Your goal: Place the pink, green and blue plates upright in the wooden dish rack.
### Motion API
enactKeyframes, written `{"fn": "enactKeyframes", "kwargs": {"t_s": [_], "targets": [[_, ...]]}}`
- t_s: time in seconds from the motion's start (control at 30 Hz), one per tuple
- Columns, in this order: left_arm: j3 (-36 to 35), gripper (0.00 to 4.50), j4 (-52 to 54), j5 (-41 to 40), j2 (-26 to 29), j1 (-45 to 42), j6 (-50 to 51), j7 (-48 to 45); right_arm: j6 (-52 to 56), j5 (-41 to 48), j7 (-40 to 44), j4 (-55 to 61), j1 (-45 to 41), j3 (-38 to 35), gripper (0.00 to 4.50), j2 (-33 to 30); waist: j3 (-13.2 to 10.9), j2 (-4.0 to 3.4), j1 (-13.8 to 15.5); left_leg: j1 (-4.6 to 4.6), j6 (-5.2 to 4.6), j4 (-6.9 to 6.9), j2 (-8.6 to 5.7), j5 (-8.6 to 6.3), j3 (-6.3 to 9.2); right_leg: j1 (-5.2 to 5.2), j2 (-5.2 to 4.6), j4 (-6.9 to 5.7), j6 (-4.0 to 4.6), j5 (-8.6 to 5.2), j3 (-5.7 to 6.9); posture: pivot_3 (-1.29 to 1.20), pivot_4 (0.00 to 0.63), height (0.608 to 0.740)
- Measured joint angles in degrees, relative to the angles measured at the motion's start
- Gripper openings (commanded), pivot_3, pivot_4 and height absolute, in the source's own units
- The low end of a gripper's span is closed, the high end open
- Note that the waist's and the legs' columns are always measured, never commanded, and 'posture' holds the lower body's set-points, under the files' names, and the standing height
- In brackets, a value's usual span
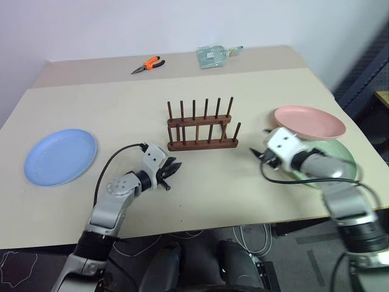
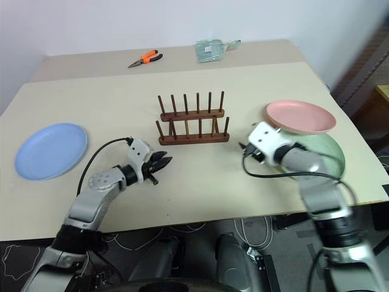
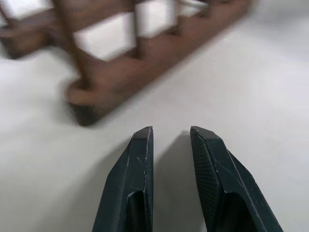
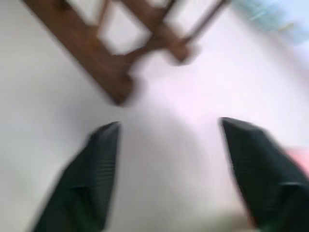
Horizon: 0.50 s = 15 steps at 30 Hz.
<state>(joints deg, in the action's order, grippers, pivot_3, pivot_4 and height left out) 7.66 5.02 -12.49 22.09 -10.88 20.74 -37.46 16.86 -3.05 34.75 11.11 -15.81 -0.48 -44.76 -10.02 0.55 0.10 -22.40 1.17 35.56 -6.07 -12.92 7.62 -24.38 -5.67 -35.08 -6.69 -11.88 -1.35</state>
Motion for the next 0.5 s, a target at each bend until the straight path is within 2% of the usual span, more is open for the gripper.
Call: {"fn": "enactKeyframes", "kwargs": {"t_s": [0.07,0.2,0.33,0.43,0.5], "targets": [[0.5,1.17,2.7,-2.6,0.2,1.6,1.7,-2.9,-0.4,-1.4,0.1,0.5,0.1,-2.7,3.67,-4.0,0.0,0.04,0.2,-0.02,0.0,0.03,0.0,0.0,-0.01,0.01,-0.01,0.02,-0.06,-0.08,0.01,0.0,0.15,0.739],[1.3,1.17,7.0,-5.9,0.2,1.2,3.8,-6.5,-2.5,-7.4,-0.7,-3.5,1.5,-2.7,3.67,-10.0,0.0,0.06,0.5,-0.05,-0.03,0.08,0.0,-0.02,-0.07,0.02,-0.04,0.07,-0.02,-0.08,0.0,0.0,0.15,0.739],[1.5,1.17,9.1,-8.9,-1.7,-2.4,5.6,-7.2,-3.6,-13.4,-4.4,-13.6,0.3,0.3,3.67,-10.3,-0.1,0.06,0.6,-0.07,-0.04,0.12,-0.02,-0.02,-0.14,0.02,-0.08,0.07,0.14,0.02,0.0,0.0,0.15,0.739],[1.7,1.17,10.8,-10.6,-2.7,-4.2,6.7,-6.8,-7.9,-17.6,-7.0,-21.7,-2.6,4.9,2.81,-9.9,-0.1,0.05,-0.1,-0.02,-0.07,0.09,0.0,-0.03,-0.24,0.02,-0.06,0.06,0.14,0.03,-0.06,0.0,0.15,0.739],[1.8,1.17,11.0,-10.7,-2.7,-4.1,7.0,-6.3,-10.3,-19.5,-8.7,-25.7,-4.1,6.6,1.88,-9.4,-0.1,0.01,-0.4,-0.02,-0.07,0.09,0.0,-0.03,-0.23,0.02,-0.05,0.05,0.14,0.04,-0.07,0.0,0.15,0.739]]}}
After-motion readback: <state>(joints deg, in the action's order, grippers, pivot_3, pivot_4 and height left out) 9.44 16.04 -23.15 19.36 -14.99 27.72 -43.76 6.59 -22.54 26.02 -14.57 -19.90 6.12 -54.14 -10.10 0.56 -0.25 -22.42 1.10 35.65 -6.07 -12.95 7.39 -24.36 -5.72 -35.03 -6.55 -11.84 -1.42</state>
